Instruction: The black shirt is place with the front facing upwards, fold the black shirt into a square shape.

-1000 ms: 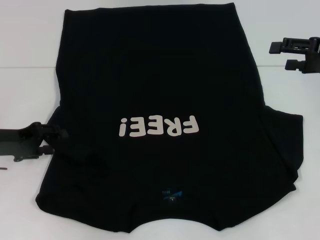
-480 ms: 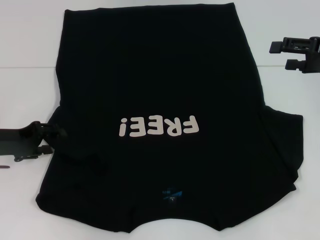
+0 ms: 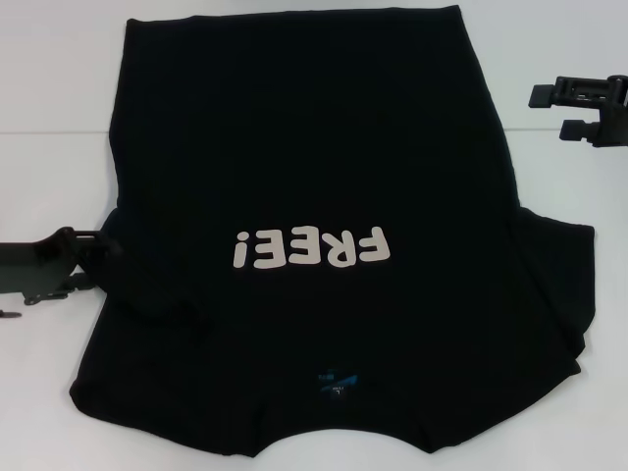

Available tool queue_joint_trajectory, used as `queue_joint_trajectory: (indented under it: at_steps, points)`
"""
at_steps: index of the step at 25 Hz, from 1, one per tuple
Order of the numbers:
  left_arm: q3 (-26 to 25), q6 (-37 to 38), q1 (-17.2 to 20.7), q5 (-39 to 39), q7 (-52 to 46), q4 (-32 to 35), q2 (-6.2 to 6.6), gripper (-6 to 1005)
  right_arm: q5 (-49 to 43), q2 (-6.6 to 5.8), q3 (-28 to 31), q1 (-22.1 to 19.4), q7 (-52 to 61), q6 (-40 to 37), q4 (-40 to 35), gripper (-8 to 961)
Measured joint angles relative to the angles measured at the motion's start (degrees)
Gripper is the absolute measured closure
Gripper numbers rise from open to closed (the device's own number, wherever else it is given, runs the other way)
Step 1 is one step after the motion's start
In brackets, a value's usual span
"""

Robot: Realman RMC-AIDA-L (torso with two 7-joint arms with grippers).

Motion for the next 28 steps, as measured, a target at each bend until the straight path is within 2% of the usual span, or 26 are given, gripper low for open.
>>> queue_joint_trajectory:
  at_steps: [13, 19, 28]
  points:
    - [0.0, -3.1, -1.0, -0.8, 0.2, -1.7, 0.19, 411, 0.0, 0.00, 0.0, -0.1, 0.0, -0.2, 0.0, 10]
    - [-1.6, -4.1, -0.6, -1.6, 0.4, -1.3, 0.33, 421, 0.0, 0.00, 0.0, -0.3, 0.0, -0.2, 0.0, 10]
    - [-1.5, -8.6, -1.7, -1.7, 5.7, -1.7, 0.65, 436, 0.2, 0.00, 0.1, -0.4, 0.3, 0.0, 0.0, 11]
